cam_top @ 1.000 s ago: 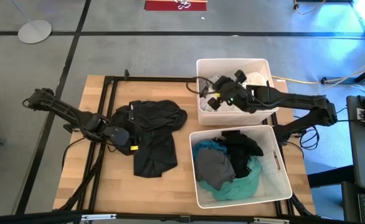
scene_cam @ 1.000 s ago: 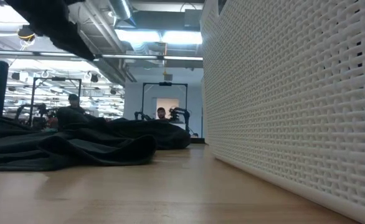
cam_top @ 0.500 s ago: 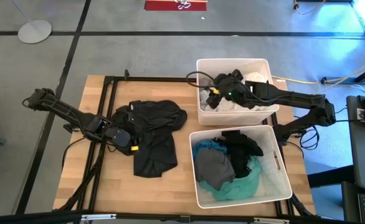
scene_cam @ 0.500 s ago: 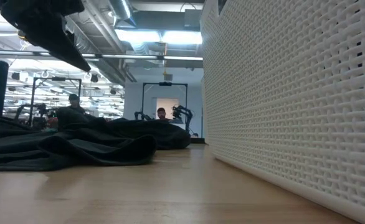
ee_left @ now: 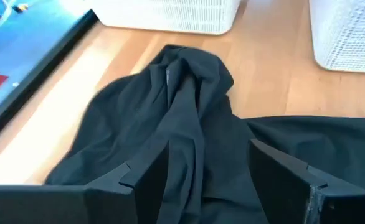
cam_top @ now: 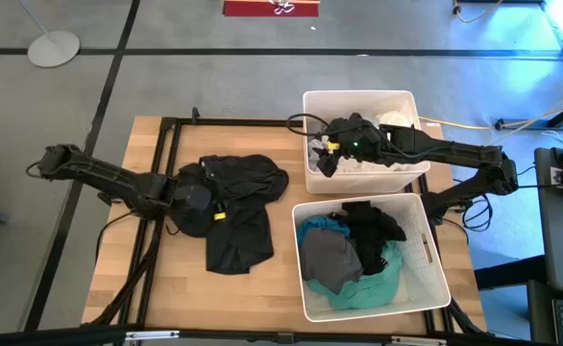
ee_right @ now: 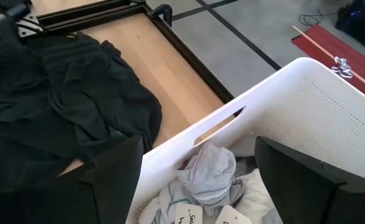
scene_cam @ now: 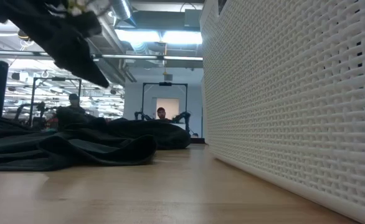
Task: Sort clothes
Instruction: Put the black pants into the bottom white laundry bin
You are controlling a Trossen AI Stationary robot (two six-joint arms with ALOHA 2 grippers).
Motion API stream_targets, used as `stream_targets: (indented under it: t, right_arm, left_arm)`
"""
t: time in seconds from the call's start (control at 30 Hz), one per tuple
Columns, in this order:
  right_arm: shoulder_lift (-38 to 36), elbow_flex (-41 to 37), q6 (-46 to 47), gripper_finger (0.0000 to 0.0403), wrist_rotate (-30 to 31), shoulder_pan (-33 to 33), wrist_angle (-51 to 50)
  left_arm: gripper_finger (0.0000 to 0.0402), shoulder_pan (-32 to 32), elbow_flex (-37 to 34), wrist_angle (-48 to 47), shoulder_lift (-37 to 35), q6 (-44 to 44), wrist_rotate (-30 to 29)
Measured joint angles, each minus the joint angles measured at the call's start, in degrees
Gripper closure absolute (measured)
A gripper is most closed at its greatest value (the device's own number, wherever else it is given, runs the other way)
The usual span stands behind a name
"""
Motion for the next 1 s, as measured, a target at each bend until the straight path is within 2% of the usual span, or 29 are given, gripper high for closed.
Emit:
stream_targets:
  t: [0.23,0.4,0.53,0.77,0.83,1.0]
  right_arm:
    - [0.6,0.0,-0.1,0.0093,0.0,0.0,-0.2]
    - [1.1,0.0,-0.1,0.0093,0.0,0.0,-0.7]
    - [1.7,0.0,0.0,0.0093,0.0,0.0,-1.2]
    - [2.7,0.0,0.0,0.0093,-0.1,0.0,-1.2]
    - [2.8,0.0,0.0,0.0093,-0.1,0.0,-1.9]
    - [3.6,0.0,0.0,0.0093,-0.1,0.0,-2.0]
  left_arm:
    - [0.0196,11.4,-1.0,5.6,6.6,7.0,16.1]
    - [0.0196,17.3,-1.0,7.5,12.3,9.1,18.8]
    - [0.0196,19.8,-1.0,7.8,16.5,9.4,27.4]
    - [0.0196,20.1,-1.0,7.9,22.7,8.2,41.0]
    - [0.0196,19.8,-1.0,8.1,24.0,7.5,42.2]
    - [0.0196,18.7,-0.7,9.1,27.7,8.6,40.1]
